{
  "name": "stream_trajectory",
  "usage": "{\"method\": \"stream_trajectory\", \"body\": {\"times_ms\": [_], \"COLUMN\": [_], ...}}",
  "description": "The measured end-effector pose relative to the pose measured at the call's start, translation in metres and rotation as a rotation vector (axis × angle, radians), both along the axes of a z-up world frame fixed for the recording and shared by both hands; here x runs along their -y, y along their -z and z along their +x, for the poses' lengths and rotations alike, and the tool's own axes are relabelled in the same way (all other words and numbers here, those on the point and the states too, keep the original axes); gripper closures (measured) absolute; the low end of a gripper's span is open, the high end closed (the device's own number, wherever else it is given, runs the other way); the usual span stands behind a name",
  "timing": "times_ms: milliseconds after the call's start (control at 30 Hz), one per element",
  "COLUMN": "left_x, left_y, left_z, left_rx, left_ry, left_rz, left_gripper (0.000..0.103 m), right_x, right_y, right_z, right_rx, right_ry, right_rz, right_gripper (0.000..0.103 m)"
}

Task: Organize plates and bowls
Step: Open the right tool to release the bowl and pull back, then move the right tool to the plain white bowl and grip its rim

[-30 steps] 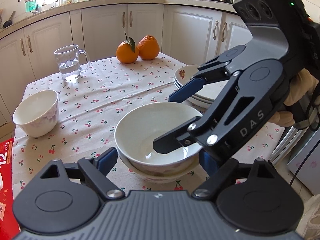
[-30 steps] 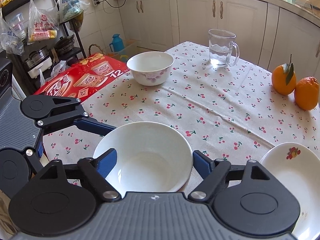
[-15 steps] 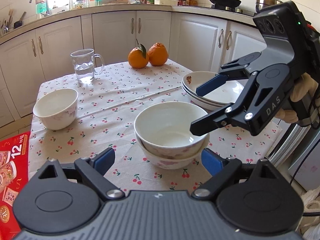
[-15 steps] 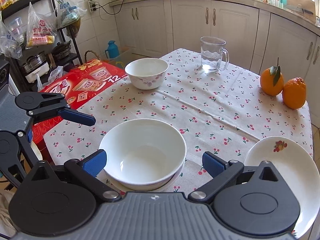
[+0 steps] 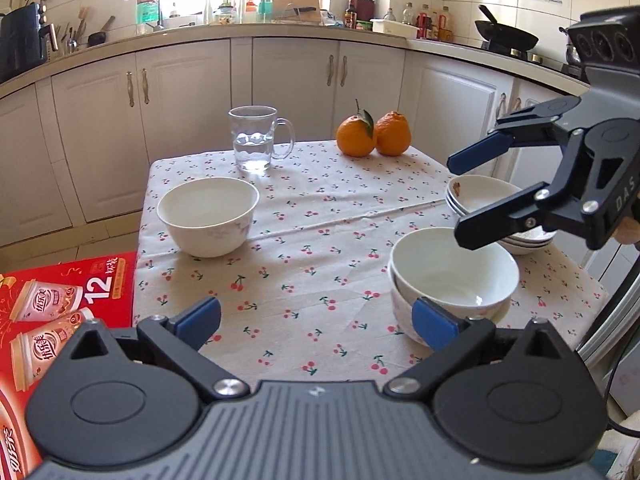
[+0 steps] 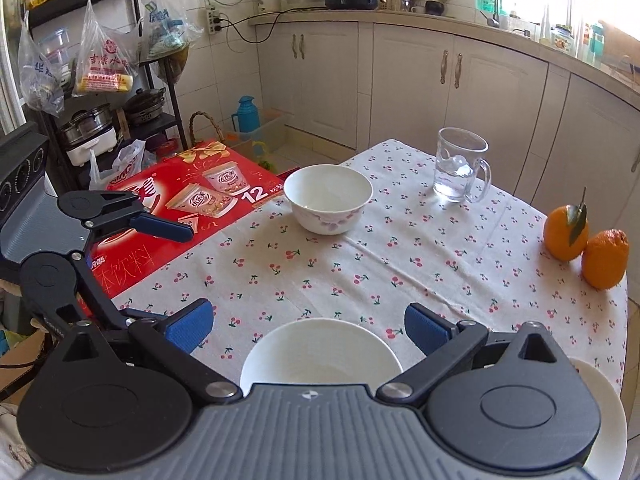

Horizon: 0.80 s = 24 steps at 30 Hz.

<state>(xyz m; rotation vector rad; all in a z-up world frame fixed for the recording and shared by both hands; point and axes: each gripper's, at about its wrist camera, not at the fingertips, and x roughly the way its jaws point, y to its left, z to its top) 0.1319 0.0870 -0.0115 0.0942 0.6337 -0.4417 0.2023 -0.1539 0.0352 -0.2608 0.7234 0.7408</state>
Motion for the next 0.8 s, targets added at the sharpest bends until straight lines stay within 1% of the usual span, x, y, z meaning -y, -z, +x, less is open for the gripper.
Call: {"method": "stream_trajectory", "body": {"times_ms": [167, 333, 533, 800], "left_x": [-0.025, -0.040, -0.042, -0.041], "left_y": [0.003, 0.007, 0.019, 0.039], "left_z": [0.018, 0.043, 0.078, 0.115], "left_rx": [0.031, 0.067, 0.089, 0.070], "left_ry": [-0.067, -0.117, -0.131, -0.136], "left_rz": [-0.032, -0.041, -0.025, -0.038], "left_gripper": [0.002, 0.002, 0.002, 0.002], "right_x": [-0.025, -0.049, -0.078, -0.102], "right_y": [-0.007, -0.008, 0.000, 0.012], "right_z": [0.012, 0.036, 0.079, 0.133], "right_rx": [0.029, 0.023, 0.013, -0.049], "right_ry": [-0.028, -0.041, -0.033, -0.056], "right_rz": [-0.033, -0.054, -0.108, -0.115], "right_gripper": [0.000, 0.000, 0.000, 0.000]}}
